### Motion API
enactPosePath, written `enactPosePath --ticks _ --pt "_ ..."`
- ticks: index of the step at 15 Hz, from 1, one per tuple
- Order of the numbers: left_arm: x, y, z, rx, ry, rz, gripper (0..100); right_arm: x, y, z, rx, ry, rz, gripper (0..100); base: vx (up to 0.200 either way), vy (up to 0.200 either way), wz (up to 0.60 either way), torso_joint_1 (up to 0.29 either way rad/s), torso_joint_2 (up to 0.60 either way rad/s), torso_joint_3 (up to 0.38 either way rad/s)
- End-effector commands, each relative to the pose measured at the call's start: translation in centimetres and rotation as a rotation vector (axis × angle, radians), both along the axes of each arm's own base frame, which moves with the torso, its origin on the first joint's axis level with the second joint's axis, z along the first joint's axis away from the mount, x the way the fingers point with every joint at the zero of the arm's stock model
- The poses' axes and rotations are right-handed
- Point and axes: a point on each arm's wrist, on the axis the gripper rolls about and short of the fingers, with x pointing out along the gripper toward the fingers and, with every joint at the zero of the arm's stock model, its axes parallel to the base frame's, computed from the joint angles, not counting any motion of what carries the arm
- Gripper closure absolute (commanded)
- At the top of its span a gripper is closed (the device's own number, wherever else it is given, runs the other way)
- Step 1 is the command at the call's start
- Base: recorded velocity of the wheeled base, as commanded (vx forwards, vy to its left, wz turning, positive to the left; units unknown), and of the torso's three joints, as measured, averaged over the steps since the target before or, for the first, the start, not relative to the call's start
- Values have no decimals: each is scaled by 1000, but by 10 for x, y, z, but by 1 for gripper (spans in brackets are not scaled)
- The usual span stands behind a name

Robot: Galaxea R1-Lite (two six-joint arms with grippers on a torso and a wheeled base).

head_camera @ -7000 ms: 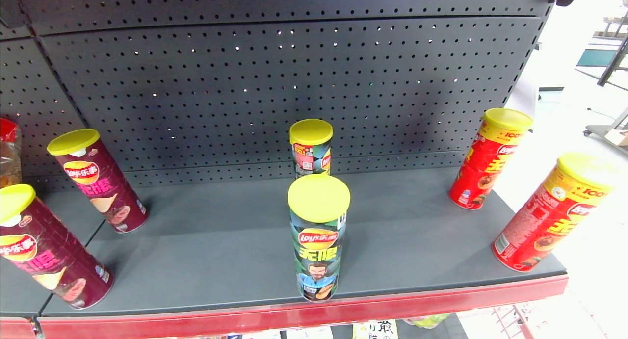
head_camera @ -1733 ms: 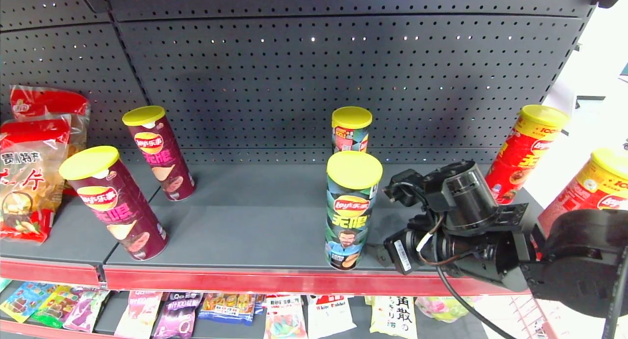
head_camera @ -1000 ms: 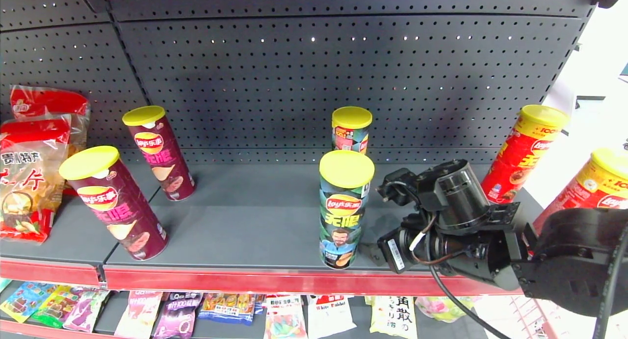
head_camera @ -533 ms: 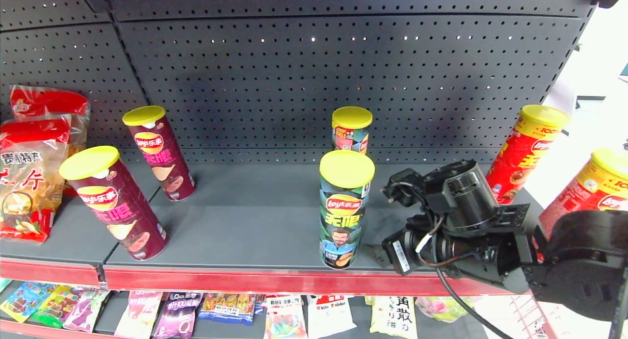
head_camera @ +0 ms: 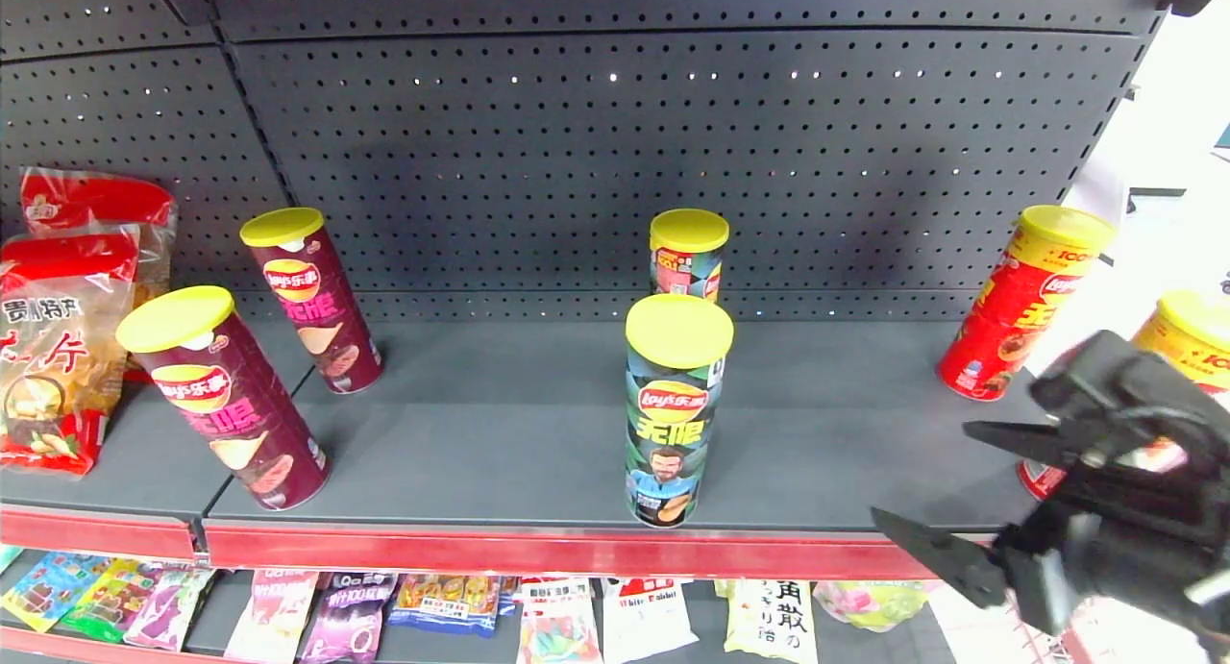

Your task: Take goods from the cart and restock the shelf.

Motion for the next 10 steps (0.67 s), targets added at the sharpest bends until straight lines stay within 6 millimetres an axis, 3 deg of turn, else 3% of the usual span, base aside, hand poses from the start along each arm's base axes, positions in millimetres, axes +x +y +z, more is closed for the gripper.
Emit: enactPosePath --ticks 1,4,8,10 --pt "0 0 0 -1 0 1 0 -88 -77 -23 56 -93 81 0 0 0 0 0 0 0" --pt "0 0 0 -1 2 1 0 -142 -101 -56 149 -63 99 0 0 0 0 0 0 0" --pt "0 0 0 -1 2 1 0 -157 -101 -85 195 -135 -56 0 0 0 0 0 0 0" --pt "0 0 0 1 0 1 0 -153 -101 -98 308 -94 -202 0 0 0 0 0 0 0"
